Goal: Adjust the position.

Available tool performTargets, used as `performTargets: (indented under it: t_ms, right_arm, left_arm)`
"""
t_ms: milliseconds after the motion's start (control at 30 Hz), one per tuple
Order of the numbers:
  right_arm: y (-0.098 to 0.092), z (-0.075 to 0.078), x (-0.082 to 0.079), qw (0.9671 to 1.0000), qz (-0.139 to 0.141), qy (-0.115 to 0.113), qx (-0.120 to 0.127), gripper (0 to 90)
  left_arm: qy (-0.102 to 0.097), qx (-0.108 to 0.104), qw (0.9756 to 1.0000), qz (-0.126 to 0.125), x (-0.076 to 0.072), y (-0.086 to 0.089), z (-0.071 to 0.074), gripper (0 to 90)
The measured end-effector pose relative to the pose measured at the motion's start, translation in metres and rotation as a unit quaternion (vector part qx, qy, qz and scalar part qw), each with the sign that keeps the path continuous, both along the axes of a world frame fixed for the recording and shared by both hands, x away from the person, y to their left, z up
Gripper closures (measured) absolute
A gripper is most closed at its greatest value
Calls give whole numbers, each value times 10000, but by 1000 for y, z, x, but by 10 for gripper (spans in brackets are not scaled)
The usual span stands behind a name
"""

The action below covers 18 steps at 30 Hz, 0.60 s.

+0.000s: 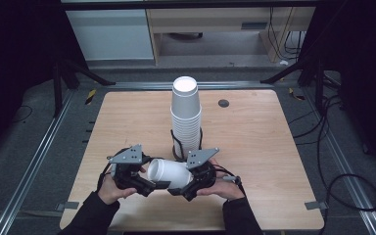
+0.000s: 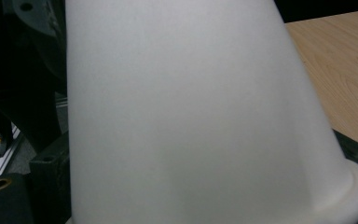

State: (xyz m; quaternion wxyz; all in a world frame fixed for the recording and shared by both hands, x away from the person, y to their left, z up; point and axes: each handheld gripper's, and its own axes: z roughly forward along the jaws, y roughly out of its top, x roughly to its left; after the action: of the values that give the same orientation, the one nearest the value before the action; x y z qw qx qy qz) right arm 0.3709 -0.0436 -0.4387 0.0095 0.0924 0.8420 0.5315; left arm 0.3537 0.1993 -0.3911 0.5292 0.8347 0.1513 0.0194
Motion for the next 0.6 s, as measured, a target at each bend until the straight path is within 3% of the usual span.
performTargets:
  t_ms: [167, 300, 600]
  right_arm:
    - [-3, 4, 2, 9998, -8, -62, -166, 72]
    - [-7, 12, 5, 9990, -39, -164, -417, 72]
    - [-5, 29, 16, 9922, -1, -438, -1170, 71]
  left_arm:
    - [-82, 22, 9999, 64, -1, 9, 6, 159]
    - [-6, 132, 9999, 27, 1, 14, 7, 146]
    - [108, 676, 9976, 62, 5, 12, -4, 124]
